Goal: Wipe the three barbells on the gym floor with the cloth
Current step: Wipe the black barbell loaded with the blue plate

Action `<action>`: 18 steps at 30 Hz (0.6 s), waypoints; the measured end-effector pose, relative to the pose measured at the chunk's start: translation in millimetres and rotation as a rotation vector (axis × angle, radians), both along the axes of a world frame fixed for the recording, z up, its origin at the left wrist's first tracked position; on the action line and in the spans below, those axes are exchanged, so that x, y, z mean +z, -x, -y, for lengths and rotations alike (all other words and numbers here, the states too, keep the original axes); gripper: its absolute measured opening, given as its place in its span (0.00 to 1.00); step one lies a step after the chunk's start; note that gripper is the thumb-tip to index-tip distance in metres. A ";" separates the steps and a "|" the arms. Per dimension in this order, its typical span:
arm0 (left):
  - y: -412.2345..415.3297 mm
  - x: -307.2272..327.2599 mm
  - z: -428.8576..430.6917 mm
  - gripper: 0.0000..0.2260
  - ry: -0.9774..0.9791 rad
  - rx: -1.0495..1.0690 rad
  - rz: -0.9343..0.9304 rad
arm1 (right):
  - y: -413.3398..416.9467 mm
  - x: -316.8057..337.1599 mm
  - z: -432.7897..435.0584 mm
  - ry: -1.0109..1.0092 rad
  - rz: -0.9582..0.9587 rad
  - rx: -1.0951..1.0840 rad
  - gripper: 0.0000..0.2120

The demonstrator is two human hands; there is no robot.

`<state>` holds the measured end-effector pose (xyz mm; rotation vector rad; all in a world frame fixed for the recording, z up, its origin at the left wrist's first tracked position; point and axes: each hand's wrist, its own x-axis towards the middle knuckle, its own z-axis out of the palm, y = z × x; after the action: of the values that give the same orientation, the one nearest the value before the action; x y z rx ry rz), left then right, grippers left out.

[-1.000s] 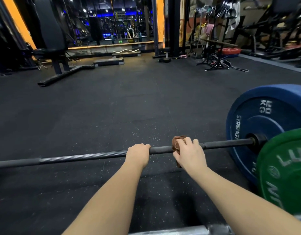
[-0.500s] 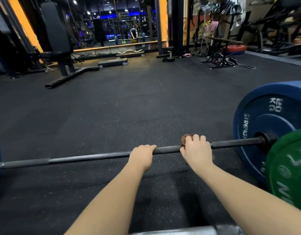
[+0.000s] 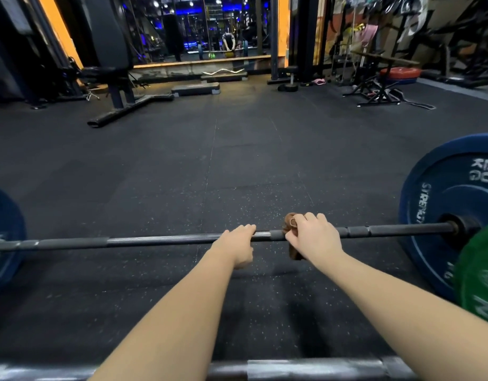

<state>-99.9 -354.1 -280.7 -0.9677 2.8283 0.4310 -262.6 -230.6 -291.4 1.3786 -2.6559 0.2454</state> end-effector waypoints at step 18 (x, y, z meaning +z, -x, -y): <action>-48.5 -25.5 54.2 0.08 0.224 0.053 -0.084 | -37.1 3.1 24.6 0.011 0.107 0.098 0.18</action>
<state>-51.3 -408.3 -306.2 -1.0898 2.9809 0.1649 -225.4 -255.2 -288.3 1.5353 -2.6703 0.3541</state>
